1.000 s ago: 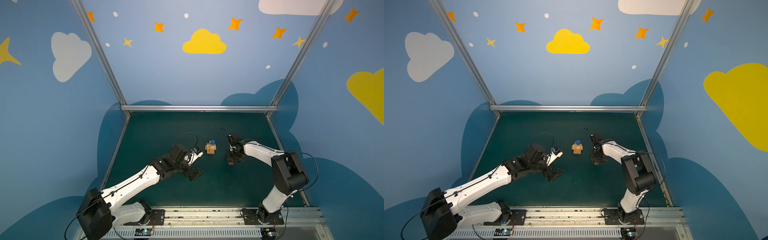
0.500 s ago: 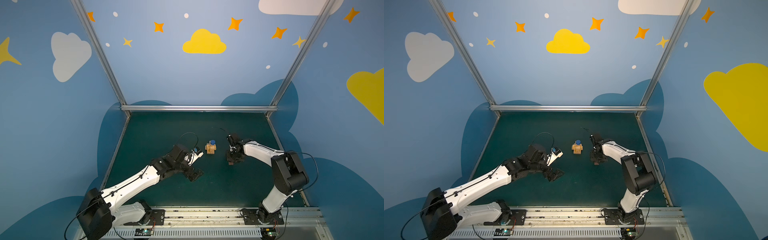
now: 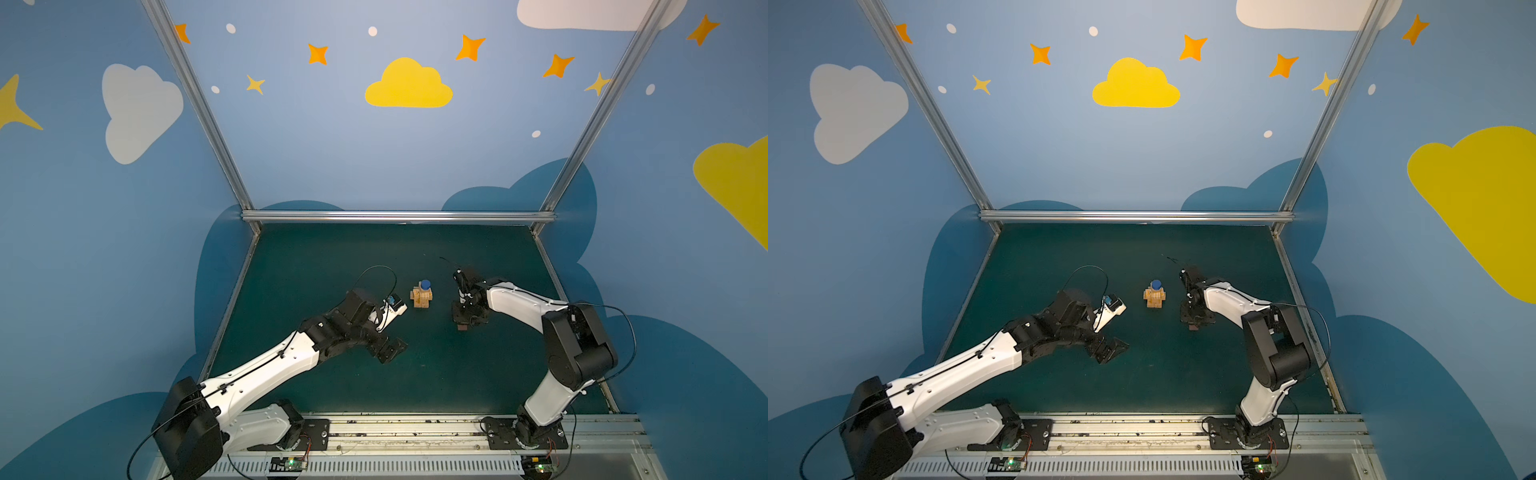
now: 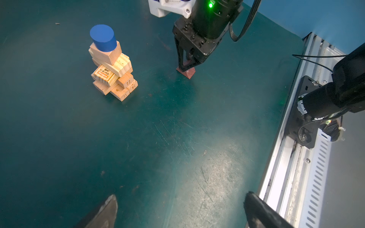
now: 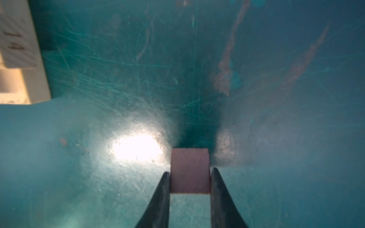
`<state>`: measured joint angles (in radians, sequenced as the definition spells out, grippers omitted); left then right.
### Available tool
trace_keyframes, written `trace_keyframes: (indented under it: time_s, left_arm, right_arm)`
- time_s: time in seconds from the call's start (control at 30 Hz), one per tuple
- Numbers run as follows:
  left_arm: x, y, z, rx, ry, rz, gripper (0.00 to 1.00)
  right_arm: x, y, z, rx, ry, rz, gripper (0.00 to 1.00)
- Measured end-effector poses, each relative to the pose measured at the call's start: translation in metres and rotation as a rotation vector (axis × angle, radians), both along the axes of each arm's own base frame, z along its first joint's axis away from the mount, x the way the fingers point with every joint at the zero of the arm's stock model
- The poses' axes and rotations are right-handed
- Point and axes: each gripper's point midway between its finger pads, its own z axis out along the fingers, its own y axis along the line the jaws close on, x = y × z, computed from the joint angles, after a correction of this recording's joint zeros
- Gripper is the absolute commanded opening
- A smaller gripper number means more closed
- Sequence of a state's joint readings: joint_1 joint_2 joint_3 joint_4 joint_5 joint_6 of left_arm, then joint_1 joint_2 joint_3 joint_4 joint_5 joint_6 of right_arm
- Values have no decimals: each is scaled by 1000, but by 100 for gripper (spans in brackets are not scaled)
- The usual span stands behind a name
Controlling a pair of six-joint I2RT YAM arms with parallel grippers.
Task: Build the wood block tower
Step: 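Lift the dark red cube with the right gripper toward the stack, then lower the dark red cube onto the blue disc with the right gripper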
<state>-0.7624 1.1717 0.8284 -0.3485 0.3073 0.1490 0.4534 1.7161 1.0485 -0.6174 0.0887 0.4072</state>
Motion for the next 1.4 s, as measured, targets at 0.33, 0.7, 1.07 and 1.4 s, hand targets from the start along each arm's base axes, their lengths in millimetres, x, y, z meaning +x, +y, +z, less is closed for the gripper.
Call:
trace_keyframes:
  time_s: [0.33,0.7,1.07,1.4]
  left_arm:
    - [8,9,16,-18,-55,80,100]
    - [13,25,32,-52,-115,179,100]
    - [12,32,41,-84,-141,214,100]
    - [13,32,41,-90,-136,221,100]
  right_arm:
    - [0,14,68,26,-100,45,17]
    - [0,55,144,53,-206,146,17]
    - [24,92,161,52,-227,204,17]
    - [47,115,144,30,-194,247,17]
